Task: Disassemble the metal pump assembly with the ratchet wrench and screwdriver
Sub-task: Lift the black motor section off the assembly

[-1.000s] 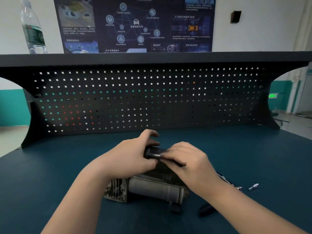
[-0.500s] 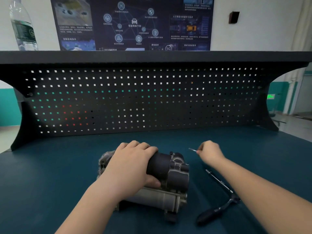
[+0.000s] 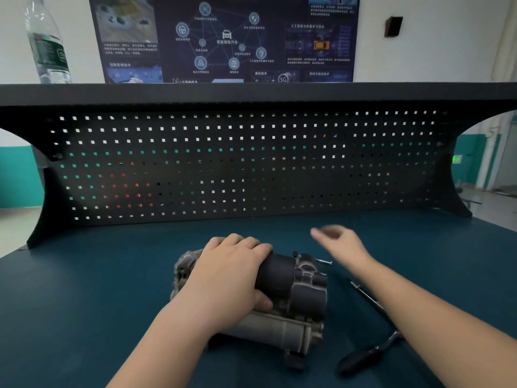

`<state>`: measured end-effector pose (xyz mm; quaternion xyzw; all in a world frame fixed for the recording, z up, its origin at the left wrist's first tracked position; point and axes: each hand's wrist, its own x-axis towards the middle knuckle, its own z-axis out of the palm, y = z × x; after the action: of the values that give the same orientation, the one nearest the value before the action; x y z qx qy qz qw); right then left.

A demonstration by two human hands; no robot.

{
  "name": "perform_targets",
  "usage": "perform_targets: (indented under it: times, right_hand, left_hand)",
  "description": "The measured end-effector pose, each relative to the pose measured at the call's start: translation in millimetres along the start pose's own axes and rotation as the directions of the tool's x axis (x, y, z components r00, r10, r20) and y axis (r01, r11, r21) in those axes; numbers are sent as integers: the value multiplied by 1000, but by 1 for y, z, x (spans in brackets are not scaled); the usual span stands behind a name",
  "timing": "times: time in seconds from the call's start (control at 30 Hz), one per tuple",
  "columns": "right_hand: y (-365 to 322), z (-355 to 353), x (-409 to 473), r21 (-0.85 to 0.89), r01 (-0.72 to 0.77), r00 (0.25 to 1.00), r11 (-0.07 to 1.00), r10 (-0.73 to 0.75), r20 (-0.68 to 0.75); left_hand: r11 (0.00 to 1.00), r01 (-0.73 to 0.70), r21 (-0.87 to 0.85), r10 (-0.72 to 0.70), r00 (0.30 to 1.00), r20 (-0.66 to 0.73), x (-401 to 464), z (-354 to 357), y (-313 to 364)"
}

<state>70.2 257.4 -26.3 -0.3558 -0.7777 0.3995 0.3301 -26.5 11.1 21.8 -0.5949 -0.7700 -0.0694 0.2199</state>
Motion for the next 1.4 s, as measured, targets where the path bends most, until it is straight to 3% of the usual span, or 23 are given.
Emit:
perform_targets:
  times: [0.07,0.1,0.17,0.23,0.37,0.5,0.67,0.77,0.83,0.9,1.0,1.13,1.4]
  right_hand:
    - [-27,-14,-31,302,153,953,941,-221,207]
    - [-34,-21,-49,310,224,871,924,-332,363]
    - [-44,-30,-77,136,382,680,914,-377,629]
    - [-49,-31,-95,-40,512,618,858,-336,710]
    - [-53,-20,-106,-138,565,746,813,-432,507]
    - [-49,-14,-110,-49,480,813,876,-423,399]
    - [-45,-22,-107,277,324,874,905,-398,278]
    - [-40,-34,-81,442,309,928,842,-368,53]
    - [-30,-43,-50,463,247,969,852,-226,-101]
    - [-16,-49,-20,387,120,975,914,-36,-217]
    - [10,-48,9,65,-131,939,989,145,-312]
    - [28,-36,21,-278,-279,932,919,190,-307]
    - [42,-20,24,-440,-355,927,825,248,-283]
  left_hand:
    - [1000,-7,9,7,1000,15,0,-1,-1]
    - [1000,-9,12,9,1000,24,-1,-1,-1]
    - [1000,-6,5,6,999,33,-1,-1,-1]
    - [1000,-8,-4,8,1000,27,-1,-2,-2]
    - [998,47,-40,-44,997,57,-5,-7,-4]
    - [973,206,-103,-203,978,40,-10,-25,-23]
    - [870,302,-390,-305,951,55,-14,-23,-46]
    - [794,318,-518,-312,945,100,-14,-8,-41]
    - [778,354,-519,-361,928,92,-12,0,-41]
    - [738,380,-558,-406,910,84,-10,4,-42]
    - [697,402,-594,-449,890,75,-9,10,-42]
    - [698,392,-599,-444,894,67,-7,12,-44]
    - [749,353,-561,-420,908,11,-6,12,-45]
